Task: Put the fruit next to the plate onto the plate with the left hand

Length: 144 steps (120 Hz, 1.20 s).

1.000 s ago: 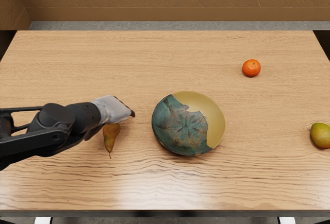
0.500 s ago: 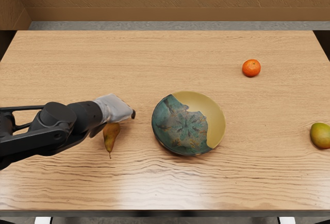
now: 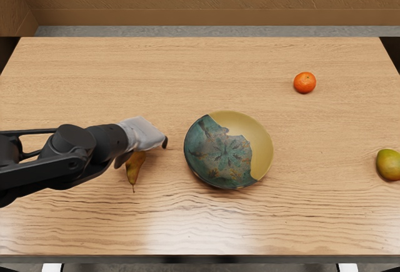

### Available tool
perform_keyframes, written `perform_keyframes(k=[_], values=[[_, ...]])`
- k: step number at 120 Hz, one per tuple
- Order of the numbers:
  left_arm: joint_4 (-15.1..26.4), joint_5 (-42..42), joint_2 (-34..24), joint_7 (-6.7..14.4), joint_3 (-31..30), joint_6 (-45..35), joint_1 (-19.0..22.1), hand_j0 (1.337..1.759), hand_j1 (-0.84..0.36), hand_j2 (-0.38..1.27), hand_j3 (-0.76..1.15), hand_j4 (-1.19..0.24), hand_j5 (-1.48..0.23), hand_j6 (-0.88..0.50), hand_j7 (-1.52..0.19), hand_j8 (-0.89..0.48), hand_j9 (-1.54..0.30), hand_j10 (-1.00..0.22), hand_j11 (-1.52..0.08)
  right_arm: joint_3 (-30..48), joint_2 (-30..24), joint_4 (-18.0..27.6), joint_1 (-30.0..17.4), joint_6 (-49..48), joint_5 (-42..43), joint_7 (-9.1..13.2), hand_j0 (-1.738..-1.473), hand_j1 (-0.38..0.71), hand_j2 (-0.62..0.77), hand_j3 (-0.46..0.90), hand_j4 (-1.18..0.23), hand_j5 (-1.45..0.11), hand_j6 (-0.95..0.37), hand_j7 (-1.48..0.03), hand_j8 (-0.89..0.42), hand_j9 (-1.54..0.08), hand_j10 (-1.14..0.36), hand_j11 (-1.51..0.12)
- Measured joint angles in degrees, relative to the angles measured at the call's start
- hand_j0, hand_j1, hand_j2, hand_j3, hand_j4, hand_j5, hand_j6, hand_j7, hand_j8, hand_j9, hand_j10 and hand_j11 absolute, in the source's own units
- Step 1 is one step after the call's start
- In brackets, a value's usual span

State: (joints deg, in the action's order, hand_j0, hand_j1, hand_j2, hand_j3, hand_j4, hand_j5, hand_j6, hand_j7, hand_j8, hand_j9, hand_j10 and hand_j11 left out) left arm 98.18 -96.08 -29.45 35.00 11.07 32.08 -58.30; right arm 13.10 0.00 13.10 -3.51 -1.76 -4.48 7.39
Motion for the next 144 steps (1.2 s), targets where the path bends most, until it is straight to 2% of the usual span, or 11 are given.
perform_keyframes(k=[72,144], values=[[0.1,0.5,0.1,0.0,0.2,-0.2,-0.5,1.658,-0.03,0.06,0.00,-0.32,-0.41,-0.32,-0.41,-0.32,-0.41,-0.32,-0.41,0.0,0.0,-0.1,0.0,0.0,0.1,0.0,-1.658,-0.32,-0.01,0.00,-0.03,-0.03,-0.03,-0.03,-0.03,-0.03,-0.03,-0.03],[0.8,-0.4,-0.2,0.0,-0.2,-6.9,0.3,1.658,-0.02,0.10,0.00,-0.32,-0.41,-0.32,-0.41,-0.32,-0.41,-0.32,-0.41,0.0,0.0,-0.2,0.0,0.2,0.1,0.1,-1.658,-0.32,-0.01,0.00,-0.03,-0.04,-0.03,-0.04,-0.03,-0.04,-0.03,-0.04]])
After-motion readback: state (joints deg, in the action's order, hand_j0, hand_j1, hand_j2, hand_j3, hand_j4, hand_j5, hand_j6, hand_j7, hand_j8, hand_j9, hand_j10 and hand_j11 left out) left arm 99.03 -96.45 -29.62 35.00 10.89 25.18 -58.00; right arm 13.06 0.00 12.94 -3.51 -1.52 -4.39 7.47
